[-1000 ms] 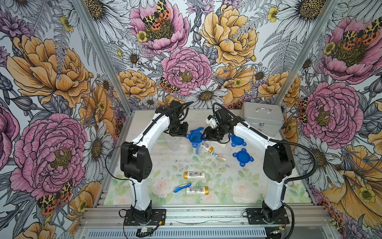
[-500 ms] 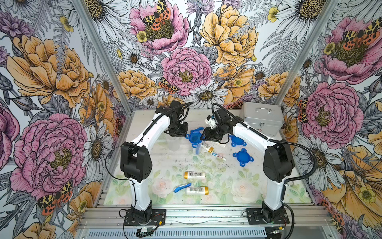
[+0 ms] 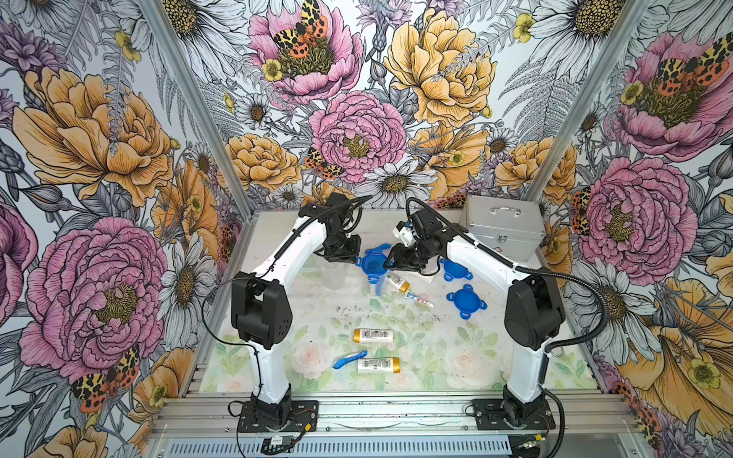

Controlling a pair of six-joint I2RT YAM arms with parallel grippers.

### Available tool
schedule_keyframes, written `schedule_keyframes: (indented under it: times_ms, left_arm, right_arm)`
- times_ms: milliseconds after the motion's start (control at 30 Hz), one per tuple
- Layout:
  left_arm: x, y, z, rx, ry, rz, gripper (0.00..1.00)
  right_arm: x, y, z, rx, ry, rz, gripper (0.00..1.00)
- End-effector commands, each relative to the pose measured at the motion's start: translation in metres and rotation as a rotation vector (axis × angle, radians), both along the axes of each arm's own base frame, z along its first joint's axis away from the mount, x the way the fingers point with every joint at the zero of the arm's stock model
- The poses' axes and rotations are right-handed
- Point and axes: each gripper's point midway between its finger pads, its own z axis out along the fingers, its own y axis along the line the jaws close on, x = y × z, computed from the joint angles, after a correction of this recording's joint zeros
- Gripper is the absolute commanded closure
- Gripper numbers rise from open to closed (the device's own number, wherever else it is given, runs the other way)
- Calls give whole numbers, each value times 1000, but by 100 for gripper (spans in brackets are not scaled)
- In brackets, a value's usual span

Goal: Pack away toiletry kits
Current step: Close the lid on the container.

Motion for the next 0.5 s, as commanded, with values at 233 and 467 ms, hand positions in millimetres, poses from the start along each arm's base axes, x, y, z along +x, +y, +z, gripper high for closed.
schedule_keyframes:
  times_ms: [233,467]
  left_arm:
    - [-4,4,7,39,-12,0,100]
    - [-2,1,10,18,-14,2,100]
  right_arm:
    - [3,5,-6,-12,-2,13,48]
    - [6,7,-1,-4,-15,16,48]
